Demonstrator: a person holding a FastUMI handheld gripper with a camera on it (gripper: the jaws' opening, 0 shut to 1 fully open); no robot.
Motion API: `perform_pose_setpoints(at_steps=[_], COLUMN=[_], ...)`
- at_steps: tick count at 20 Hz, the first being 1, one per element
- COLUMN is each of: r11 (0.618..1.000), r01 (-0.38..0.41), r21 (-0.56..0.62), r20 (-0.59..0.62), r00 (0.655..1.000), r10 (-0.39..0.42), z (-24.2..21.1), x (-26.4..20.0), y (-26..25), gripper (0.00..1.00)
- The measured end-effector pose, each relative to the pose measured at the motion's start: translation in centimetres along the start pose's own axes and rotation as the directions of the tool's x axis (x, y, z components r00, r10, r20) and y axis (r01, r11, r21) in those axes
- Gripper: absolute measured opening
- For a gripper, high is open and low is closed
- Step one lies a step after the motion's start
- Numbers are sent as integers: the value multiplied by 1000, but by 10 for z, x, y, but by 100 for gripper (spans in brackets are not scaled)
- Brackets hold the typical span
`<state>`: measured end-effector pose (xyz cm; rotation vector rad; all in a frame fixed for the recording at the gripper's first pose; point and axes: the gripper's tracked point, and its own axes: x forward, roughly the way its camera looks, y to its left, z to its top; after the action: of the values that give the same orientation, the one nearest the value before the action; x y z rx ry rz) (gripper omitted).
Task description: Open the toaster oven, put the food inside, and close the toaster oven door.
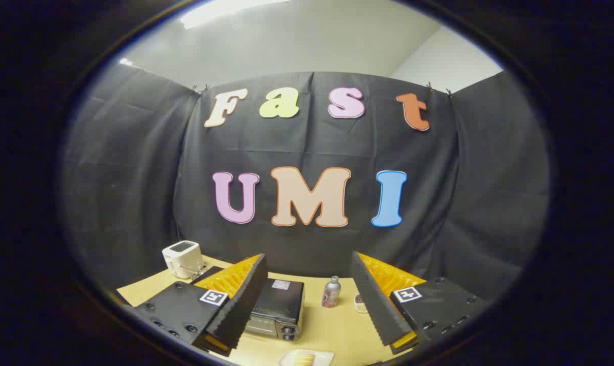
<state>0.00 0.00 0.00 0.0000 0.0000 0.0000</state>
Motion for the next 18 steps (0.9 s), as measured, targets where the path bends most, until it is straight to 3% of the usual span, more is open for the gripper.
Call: perform_pose_setpoints(at_steps=[10,18], r11=[1000,1000], r01=[19,6], r21=[12,22], r20=[29,39], r00=[999,999], r10=[-20,-7], z=[11,-30], x=[-8,-7], y=[2,9], gripper=[100,100])
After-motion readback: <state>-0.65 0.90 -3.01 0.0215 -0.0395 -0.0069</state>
